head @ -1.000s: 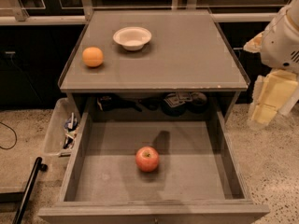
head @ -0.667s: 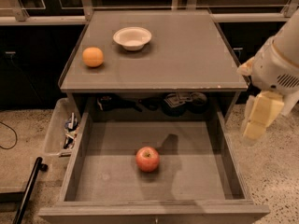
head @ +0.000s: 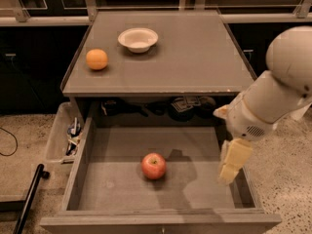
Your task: Pick apple from top drawer and place on counter
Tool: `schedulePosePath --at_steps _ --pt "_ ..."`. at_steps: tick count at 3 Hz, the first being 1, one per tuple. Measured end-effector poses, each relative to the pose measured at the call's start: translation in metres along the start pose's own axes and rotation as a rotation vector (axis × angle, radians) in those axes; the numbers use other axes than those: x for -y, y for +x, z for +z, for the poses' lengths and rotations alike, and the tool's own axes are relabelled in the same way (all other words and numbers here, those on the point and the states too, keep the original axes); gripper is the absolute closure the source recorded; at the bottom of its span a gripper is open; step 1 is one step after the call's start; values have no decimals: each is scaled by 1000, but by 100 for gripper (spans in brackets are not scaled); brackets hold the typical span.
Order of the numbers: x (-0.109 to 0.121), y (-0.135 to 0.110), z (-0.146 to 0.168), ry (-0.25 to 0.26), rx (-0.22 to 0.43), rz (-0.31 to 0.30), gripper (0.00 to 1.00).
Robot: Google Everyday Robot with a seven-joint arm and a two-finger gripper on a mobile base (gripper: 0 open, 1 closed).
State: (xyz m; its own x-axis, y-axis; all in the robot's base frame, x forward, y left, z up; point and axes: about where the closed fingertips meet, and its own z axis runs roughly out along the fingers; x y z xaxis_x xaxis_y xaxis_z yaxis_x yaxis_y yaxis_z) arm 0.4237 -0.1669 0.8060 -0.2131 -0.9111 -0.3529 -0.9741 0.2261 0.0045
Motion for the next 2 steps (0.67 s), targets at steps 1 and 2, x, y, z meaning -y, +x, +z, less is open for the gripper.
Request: schedulePosePath --at_steps 1,2 --pt "1 -17 33 11 58 -57 0" --pt "1 -17 34 11 58 -57 0"
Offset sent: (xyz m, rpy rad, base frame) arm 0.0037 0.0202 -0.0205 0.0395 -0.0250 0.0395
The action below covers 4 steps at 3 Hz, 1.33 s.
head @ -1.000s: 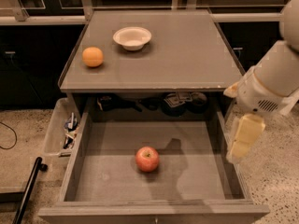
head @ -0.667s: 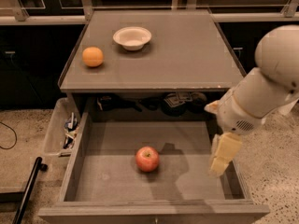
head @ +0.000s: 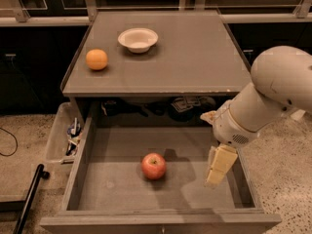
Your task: Pick apple from top drawer and place on counter
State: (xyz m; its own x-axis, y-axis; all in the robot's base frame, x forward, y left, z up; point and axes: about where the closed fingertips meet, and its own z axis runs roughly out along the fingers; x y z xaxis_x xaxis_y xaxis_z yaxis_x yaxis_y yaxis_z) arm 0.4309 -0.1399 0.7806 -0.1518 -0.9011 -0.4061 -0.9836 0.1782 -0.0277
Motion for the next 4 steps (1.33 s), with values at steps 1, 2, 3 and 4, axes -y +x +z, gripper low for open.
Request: schedulePosePath --at_steps 1,2,3,4 --pt "7 -6 35 -24 98 24 0" --pt "15 -25 86 -36 250 39 0" --pt "21 -45 117 3 366 19 0" --pt "19 -62 142 63 432 -52 0"
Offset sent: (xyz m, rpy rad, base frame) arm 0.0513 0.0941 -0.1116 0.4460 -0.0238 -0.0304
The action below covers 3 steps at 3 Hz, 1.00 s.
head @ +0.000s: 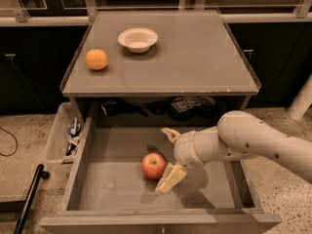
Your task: Pick apple from top drawer and place on counter
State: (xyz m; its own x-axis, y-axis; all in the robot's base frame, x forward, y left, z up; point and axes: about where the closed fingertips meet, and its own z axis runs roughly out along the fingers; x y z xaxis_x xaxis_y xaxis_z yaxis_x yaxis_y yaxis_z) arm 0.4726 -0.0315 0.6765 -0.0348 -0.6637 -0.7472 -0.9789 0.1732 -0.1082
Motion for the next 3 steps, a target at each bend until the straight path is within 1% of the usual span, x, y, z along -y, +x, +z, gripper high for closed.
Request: schedulePosePath --at_steps 1,2,3 --pt "3 4 13 53 13 -44 0" --pt "1 12 28 52 18 -54 0" --pt "2 28 44 8 29 -27 0"
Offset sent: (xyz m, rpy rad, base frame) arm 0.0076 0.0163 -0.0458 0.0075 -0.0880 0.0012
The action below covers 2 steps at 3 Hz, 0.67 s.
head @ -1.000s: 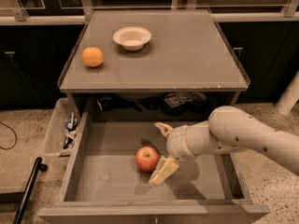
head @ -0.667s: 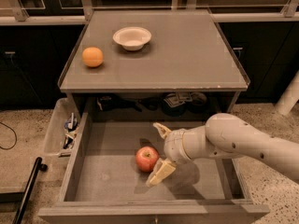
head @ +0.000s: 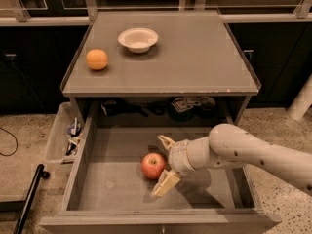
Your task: Pick apple from top drawer and place on counter
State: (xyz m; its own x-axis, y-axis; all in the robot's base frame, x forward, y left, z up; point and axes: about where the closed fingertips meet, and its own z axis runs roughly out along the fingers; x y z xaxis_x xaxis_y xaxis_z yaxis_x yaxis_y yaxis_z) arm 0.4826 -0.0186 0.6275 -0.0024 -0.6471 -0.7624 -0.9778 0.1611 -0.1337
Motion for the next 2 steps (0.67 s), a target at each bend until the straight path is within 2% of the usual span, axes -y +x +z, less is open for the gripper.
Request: schedulePosePath --at_steps 1,2 --pt "0 1 1 -4 2 2 0" --pt "0 1 1 -4 2 2 19"
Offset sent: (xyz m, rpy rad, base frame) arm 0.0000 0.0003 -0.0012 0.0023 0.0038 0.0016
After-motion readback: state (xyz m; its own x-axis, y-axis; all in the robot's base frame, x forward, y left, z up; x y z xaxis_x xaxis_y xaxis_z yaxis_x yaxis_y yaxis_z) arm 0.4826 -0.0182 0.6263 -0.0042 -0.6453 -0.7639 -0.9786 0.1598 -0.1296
